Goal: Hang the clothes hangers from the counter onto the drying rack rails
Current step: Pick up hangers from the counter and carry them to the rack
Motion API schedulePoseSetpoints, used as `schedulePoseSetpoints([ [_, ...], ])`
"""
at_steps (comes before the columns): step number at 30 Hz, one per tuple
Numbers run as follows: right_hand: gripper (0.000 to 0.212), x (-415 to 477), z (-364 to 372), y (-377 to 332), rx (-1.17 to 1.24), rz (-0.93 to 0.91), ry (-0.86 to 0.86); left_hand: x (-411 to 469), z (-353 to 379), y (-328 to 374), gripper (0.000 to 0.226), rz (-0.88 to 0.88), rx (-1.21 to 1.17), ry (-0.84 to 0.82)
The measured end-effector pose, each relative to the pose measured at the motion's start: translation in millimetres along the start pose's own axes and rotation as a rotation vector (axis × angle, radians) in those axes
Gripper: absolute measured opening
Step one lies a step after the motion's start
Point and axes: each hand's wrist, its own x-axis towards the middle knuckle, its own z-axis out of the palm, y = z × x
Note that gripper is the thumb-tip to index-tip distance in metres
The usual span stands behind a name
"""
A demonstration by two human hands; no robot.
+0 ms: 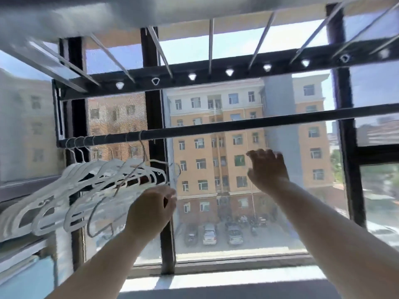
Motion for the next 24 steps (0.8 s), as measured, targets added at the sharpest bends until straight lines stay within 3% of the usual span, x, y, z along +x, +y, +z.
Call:
schedulePoseSetpoints([
  [4, 0.037, -68.8, 2.2, 54.1, -0.01, -0.001, -0.243, -19.0, 47.0, 47.8, 0.024, 0.089, -0.132, -0.218],
  [11, 0.031, -190.5, -51.7, 215.0, -0.064, 0.368, -0.525, -53.2, 105.4, 207.6, 0.031, 0.358, -0.1, -0.525],
  [17, 0.03, -315.3, -119.9, 371.6, -0.104, 0.645, -0.54, -94.9, 137.2, 398.6, 0.03, 0.501, -0.253, -0.572],
  [24, 0.028, -442.5, -228.9, 540.5, -0.189, 0.916, -0.508, -174.2, 183.0, 644.4, 0.027, 0.611, -0.414, -0.843],
])
